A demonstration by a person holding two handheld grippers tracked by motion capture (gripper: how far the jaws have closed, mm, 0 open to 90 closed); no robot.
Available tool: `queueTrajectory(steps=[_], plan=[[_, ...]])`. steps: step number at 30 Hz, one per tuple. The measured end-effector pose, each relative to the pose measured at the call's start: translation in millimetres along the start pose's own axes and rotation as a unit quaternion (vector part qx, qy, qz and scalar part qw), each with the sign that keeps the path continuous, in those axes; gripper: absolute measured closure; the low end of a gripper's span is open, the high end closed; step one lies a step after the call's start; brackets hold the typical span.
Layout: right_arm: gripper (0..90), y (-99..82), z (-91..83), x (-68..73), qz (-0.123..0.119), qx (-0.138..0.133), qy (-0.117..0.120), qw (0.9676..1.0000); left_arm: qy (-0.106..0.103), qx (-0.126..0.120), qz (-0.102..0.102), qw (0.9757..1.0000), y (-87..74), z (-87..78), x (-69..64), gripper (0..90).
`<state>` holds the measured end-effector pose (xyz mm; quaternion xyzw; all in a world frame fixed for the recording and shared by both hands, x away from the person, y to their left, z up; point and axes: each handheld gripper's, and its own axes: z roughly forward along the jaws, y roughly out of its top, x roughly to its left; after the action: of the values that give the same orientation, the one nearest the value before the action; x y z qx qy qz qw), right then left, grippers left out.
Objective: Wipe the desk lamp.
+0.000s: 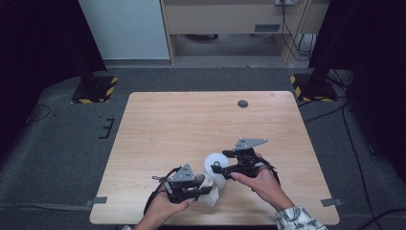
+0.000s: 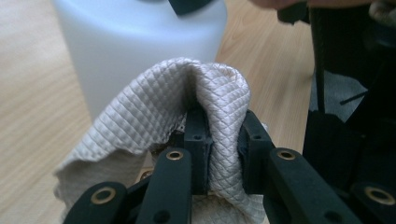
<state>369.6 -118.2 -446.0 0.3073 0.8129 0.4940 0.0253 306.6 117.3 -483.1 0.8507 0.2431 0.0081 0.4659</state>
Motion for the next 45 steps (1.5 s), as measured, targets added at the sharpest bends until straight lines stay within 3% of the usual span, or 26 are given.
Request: queueTrajectory(steps=[3, 6, 8, 13, 17, 19, 24, 26, 29, 35, 45], plan=[[21.4, 0.2, 0.1, -0.2, 0.001, 0.000, 0.000, 1.0000, 0.002, 0.027, 0.003, 0.9996, -3.3, 10.9, -0.3, 76.5], [21.4, 0.4, 0.0, -0.3, 0.001, -0.001, -0.001, 1.0000, 0.003, 0.034, 0.006, 0.9994, -3.9, 13.6, 1.0, 76.4], [21.4, 0.6, -0.1, -0.8, 0.001, -0.001, -0.003, 1.0000, 0.003, 0.025, 0.008, 0.9997, -2.6, 12.6, -0.7, 76.5], [21.5, 1.5, 0.1, -0.9, 0.001, 0.003, -0.002, 1.0000, -0.011, -0.029, 0.017, 0.9994, 5.5, 7.4, -9.2, 76.4], [21.8, 2.1, 0.6, -1.1, -0.001, 0.003, -0.002, 1.0000, -0.008, -0.037, 0.018, 0.9991, 6.0, 10.7, -9.9, 76.4], [21.8, 2.1, 0.7, -1.3, -0.001, 0.002, -0.003, 1.0000, -0.008, -0.031, 0.017, 0.9993, 5.6, 13.9, -8.8, 76.4], [21.9, 2.5, 1.1, -1.8, -0.001, 0.002, -0.003, 1.0000, 0.008, 0.024, 0.022, 0.9994, -0.5, 31.6, -10.3, 76.4], [22.1, 2.9, 1.3, -1.4, -0.003, 0.003, -0.003, 1.0000, 0.010, 0.034, 0.023, 0.9991, -2.4, 35.6, -10.7, 76.3], [22.3, 3.2, 1.6, -0.8, -0.004, 0.004, -0.002, 1.0000, 0.009, 0.029, 0.020, 0.9993, -0.9, 33.8, -10.3, 76.4], [22.4, 3.6, 1.9, -1.5, -0.002, 0.004, -0.003, 1.0000, 0.001, -0.004, 0.023, 0.9997, 4.9, 22.2, -11.0, 76.4], [22.6, 4.4, 2.2, -1.4, -0.003, 0.006, -0.004, 1.0000, 0.019, 0.052, 0.040, 0.9977, -0.1, 31.9, -8.5, 76.4]])
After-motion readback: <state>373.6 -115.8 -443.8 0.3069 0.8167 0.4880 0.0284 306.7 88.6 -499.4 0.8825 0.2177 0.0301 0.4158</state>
